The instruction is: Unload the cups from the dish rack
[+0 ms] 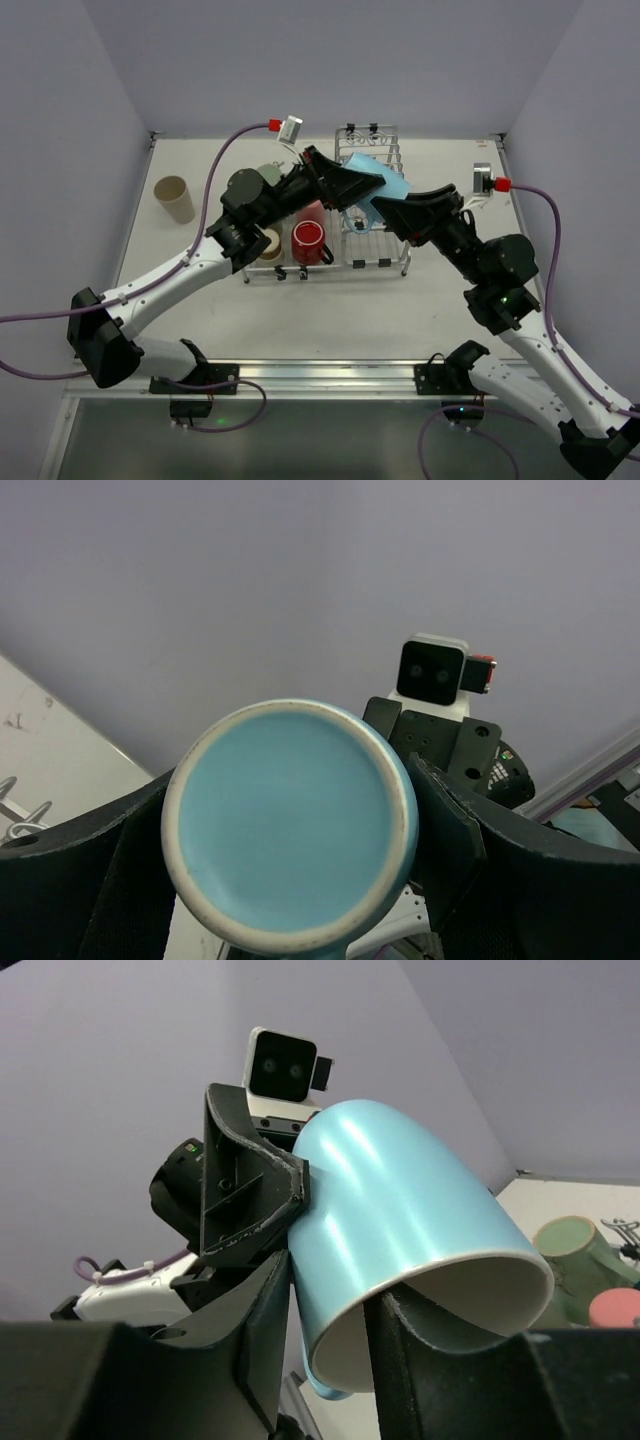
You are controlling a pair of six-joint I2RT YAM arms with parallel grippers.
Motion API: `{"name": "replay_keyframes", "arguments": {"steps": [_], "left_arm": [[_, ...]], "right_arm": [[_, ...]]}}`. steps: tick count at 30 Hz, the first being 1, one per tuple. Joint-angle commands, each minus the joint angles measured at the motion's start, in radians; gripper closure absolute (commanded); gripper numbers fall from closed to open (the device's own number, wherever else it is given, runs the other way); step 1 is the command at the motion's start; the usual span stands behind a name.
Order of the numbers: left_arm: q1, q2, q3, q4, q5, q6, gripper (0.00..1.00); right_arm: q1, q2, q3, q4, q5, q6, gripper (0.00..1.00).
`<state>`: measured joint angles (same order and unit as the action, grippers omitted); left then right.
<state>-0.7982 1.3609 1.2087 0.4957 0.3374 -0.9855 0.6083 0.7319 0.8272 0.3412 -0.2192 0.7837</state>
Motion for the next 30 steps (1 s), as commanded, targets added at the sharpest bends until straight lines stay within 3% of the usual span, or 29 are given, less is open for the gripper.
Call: {"name": "replay_keyframes", "arguments": {"steps": [1,3,6,7,9,10,12,15,20,24,25,30], "left_arm": [[-0.001,-0.069,-0.009,0.19,-0.015,-0.053,0.83],[-0.013,-0.066,-0.012,0.201,-0.008,-0.062,0.79],[-0.019,-0.063,-0.011,0.201,0.012,-0.061,0.53],[-0.019,-0.066,-0.011,0.193,0.014,-0.055,0.37],[-0.021,-0.082,-0.003,0.141,0.003,-0.016,0.24],[-0.019,-0.089,0.002,0.12,-0.004,0.001,0.12],[-0.019,-0.115,0.023,0.023,-0.035,0.077,0.02],[-0.019,-0.16,0.08,-0.154,-0.127,0.21,0.0],[-0.019,-0.249,0.129,-0.311,-0.294,0.375,0.0],[-0.019,-0.327,0.143,-0.539,-0.422,0.516,0.0],[-0.021,-0.344,0.138,-0.58,-0.443,0.533,0.0],[-0.019,-0.499,0.01,-0.791,-0.563,0.629,0.0]], "right_arm": [[-0.002,-0.005,-0.007,0.111,-0.002,0.012,0.64],[-0.004,-0.002,-0.008,0.116,-0.002,0.015,0.77],[-0.002,-0.009,-0.017,0.134,-0.002,0.023,0.99],[-0.002,-0.012,-0.022,0.134,0.004,0.023,1.0],[-0.004,-0.035,-0.034,0.134,0.015,0.022,1.0],[-0.002,-0.045,-0.037,0.13,0.03,0.019,1.0],[-0.004,-0.069,-0.031,0.101,0.043,0.006,1.0],[-0.004,-0.069,0.051,-0.02,0.047,-0.027,1.0],[-0.004,-0.046,0.171,-0.221,0.058,-0.098,1.0],[-0.004,-0.011,0.332,-0.479,0.202,-0.222,1.0],[-0.004,0.009,0.433,-0.625,0.228,-0.294,1.0],[-0.036,0.182,0.711,-0.968,0.431,-0.475,1.0]]}}
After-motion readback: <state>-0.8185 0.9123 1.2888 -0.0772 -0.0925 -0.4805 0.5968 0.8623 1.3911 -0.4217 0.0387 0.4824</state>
